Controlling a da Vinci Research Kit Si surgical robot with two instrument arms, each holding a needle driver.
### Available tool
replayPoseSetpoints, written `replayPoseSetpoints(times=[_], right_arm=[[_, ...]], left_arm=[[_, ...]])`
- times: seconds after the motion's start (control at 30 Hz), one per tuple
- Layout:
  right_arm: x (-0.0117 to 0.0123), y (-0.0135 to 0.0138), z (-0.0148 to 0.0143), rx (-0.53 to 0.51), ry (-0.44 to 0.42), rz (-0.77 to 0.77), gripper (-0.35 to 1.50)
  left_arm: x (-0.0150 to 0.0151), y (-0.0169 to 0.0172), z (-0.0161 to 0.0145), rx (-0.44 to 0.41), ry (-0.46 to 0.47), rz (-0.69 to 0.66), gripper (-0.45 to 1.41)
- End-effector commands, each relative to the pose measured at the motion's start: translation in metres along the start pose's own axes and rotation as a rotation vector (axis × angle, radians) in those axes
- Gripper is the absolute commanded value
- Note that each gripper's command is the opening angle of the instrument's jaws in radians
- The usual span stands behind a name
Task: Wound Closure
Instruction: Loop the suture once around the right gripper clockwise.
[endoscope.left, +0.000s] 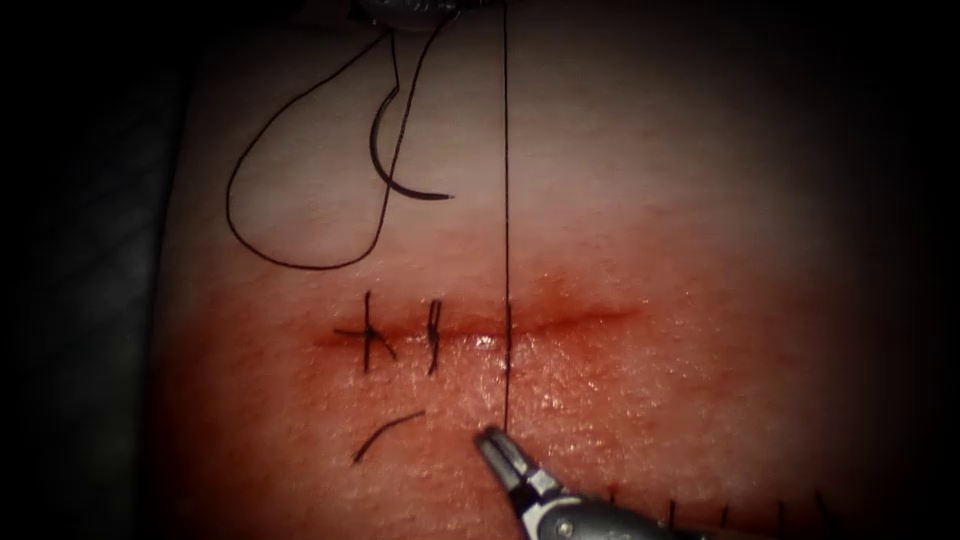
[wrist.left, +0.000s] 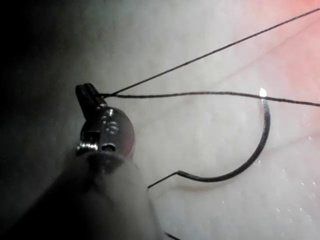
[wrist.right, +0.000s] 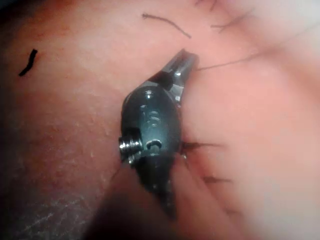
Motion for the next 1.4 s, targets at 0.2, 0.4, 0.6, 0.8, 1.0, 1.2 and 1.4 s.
replayPoseSetpoints(times=[0.2, 0.4, 0.6, 0.8, 1.0, 1.2, 1.4], right_arm=[[0.0004, 0.0022, 0.0011, 0.061, 0.008, -0.108, 1.47], [0.0006, 0.0028, 0.0004, 0.128, 0.013, -0.158, 1.48], [0.0029, 0.0045, 0.0015, 0.215, 0.027, -0.372, 1.28], [0.0049, 0.0075, 0.0038, 0.318, 0.042, -0.354, 1.0], [0.0051, 0.0098, 0.0063, 0.494, 0.051, -0.256, -0.35], [0.0042, 0.012, 0.0111, 0.646, 0.049, -0.125, -0.35], [0.0034, 0.0116, 0.016, 0.735, 0.063, -0.019, -0.35]], left_arm=[[0.0045, 0.0019, -0.0048, -0.169, 0.049, -0.058, -0.45], [0.0107, 0.0048, -0.0112, -0.282, 0.092, -0.05, -0.45], [0.0157, 0.0071, -0.0151, -0.309, 0.121, -0.043, -0.45], [0.0194, 0.0085, -0.0168, -0.312, 0.13, -0.032, -0.45], [0.0222, 0.0102, -0.0183, -0.313, 0.139, -0.016, -0.45], [0.0246, 0.0119, -0.0207, -0.326, 0.152, 0.005, -0.45], [0.0253, 0.0133, -0.023, -0.337, 0.163, 0.025, -0.45]])
